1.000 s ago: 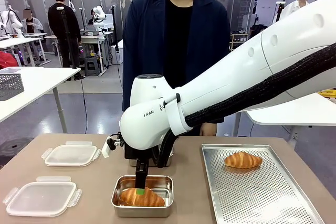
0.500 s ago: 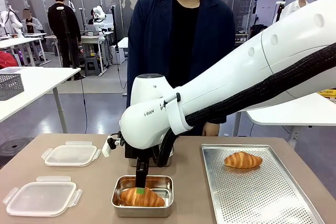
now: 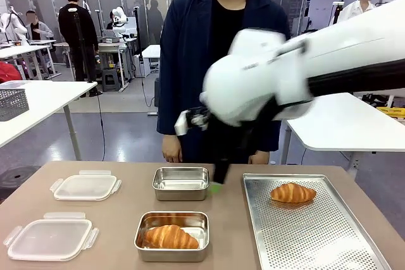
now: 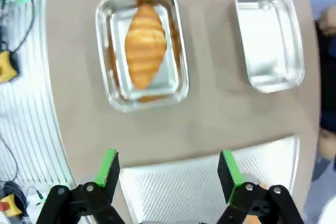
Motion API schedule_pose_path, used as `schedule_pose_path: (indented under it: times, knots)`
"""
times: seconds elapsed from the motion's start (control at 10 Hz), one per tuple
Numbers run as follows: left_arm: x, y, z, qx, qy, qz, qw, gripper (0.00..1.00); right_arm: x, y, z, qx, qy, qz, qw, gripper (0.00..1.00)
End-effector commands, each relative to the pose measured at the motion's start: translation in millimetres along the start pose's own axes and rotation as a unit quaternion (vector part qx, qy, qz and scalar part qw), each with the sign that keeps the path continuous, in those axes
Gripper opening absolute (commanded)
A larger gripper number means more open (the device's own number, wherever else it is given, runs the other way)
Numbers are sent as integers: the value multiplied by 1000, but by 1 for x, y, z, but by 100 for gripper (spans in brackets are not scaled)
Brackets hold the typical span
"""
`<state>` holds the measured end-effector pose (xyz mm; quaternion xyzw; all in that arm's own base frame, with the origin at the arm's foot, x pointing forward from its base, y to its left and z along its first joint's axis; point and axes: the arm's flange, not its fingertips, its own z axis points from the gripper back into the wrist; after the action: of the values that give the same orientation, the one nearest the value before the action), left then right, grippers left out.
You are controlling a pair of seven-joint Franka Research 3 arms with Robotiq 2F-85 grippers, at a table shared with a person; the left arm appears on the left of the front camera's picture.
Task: Place the bread into the airtight container.
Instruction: Pick up a Butter Roll and place it into an empty Airtight Container.
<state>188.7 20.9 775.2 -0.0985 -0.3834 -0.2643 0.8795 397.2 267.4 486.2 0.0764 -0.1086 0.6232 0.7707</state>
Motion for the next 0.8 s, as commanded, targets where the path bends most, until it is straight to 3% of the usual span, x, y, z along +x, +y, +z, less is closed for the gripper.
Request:
schedule_pose_path:
  times: [0.0,0.1,0.3,0.6,0.7]
  knots:
    - [2,0,0,0,-2,-1,1000,100,-89,15,27,-6,-17,-6,1000,94]
    - [2,0,0,0,-2,-1,1000,100,-137,13,45,-28,-9,11,1000,94]
    - [2,0,0,0,-2,-1,1000,100,-203,6,60,-47,-43,-18,998,94]
    - [2,0,0,0,-2,-1,1000,100,-277,-7,56,-44,-43,4,998,94]
    - [2,0,0,0,-2,-1,1000,100,-298,-17,48,-83,-71,17,994,94]
